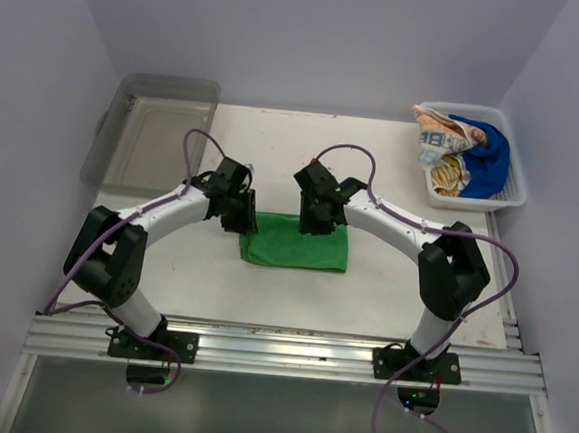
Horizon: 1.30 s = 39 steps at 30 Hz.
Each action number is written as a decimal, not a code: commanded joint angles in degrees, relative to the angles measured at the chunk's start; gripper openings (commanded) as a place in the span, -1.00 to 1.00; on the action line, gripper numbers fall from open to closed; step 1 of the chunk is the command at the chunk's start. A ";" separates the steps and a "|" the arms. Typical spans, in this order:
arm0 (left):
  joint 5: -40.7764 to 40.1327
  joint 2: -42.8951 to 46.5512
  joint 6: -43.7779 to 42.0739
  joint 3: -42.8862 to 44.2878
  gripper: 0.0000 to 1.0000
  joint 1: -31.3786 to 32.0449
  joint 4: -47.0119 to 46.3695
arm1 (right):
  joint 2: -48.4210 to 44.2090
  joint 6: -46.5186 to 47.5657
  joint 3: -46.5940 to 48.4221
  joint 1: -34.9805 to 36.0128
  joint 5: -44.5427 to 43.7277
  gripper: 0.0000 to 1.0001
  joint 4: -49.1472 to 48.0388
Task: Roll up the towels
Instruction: Fold the towel
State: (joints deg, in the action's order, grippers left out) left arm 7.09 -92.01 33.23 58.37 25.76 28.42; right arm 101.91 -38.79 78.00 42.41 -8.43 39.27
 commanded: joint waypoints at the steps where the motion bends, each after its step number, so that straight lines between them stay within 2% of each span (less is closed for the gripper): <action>1: 1.60 -0.36 -0.80 -0.27 -0.24 -0.09 -2.06 | -1.71 -0.06 -0.74 -0.23 -1.42 -0.34 -0.95; 4: 1.61 -2.29 -0.98 -0.28 -0.37 -0.09 -2.85 | -1.45 -0.15 -0.65 -0.23 -0.98 -0.34 -1.03; 12: -0.50 -5.20 -1.94 0.69 -0.30 -0.09 -1.62 | -1.71 -0.15 -0.56 -0.23 -1.24 -0.34 -1.03; 13: -0.67 -5.29 -2.03 0.95 -0.40 -0.18 -1.36 | -1.63 -0.15 -0.56 -0.23 -1.16 -0.34 -0.95; 16: -1.73 -4.68 -1.86 2.18 -1.00 -0.18 0.05 | -1.62 -0.33 -0.65 -0.23 -1.24 -0.35 -0.95; 23: -5.33 0.60 -2.38 4.30 -1.00 -0.18 3.04 | -1.63 -0.33 -0.92 -0.31 -1.77 -0.35 -0.86; 27: -5.78 -1.41 -2.65 3.95 -1.00 -0.53 2.95 | -1.19 -0.41 -1.00 -0.31 -1.68 -0.35 -1.12; 28: -5.95 -2.12 -2.65 3.60 -0.97 -0.53 2.52 | -1.01 -0.33 -1.00 -0.31 -1.77 -0.35 -1.12; 32: -6.74 -4.41 -1.77 3.42 -0.38 -0.62 2.95 | -1.45 -0.24 -1.00 -1.01 -2.12 -0.35 -0.95; 33: -6.83 -4.15 -1.59 3.42 -0.35 -0.62 3.13 | -1.80 -0.15 -1.18 -1.36 -2.30 -0.35 -0.95; 34: -8.31 -3.71 -1.51 3.51 -0.24 -0.62 3.74 | -2.24 0.11 -1.79 -2.33 -2.56 -0.34 -0.95; 39: -11.84 2.35 -0.63 5.70 -0.18 -0.36 6.46 | -5.49 1.60 -3.90 -8.29 -2.39 -0.33 -0.95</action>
State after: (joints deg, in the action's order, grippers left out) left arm -1.28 -95.11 31.97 61.19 25.52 33.12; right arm 100.64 -38.44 74.78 38.04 -8.62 38.70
